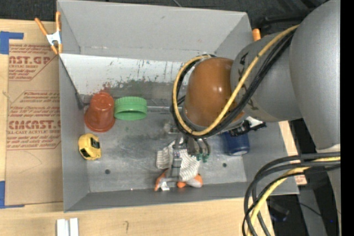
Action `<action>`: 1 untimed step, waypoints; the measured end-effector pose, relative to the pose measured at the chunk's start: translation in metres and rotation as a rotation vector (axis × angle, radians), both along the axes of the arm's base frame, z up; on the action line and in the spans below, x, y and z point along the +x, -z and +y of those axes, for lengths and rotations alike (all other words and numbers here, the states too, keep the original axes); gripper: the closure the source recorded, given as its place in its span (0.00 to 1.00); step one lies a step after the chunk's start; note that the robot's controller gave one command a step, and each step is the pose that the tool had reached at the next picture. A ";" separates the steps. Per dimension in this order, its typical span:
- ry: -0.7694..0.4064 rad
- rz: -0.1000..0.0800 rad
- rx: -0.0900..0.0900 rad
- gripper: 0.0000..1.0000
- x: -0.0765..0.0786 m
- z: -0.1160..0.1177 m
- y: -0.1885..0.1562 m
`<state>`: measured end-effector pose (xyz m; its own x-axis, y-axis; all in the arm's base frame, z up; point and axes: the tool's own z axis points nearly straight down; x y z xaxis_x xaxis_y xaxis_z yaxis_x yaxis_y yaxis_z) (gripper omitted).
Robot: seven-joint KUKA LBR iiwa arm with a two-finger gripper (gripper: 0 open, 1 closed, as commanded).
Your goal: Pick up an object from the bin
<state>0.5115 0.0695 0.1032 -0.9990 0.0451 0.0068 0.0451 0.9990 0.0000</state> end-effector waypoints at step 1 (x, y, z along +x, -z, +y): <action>-0.001 -0.002 0.001 0.00 -0.002 -0.003 -0.008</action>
Offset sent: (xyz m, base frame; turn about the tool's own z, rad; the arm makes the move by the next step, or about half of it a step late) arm -0.0186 -0.0282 -0.0332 -0.0435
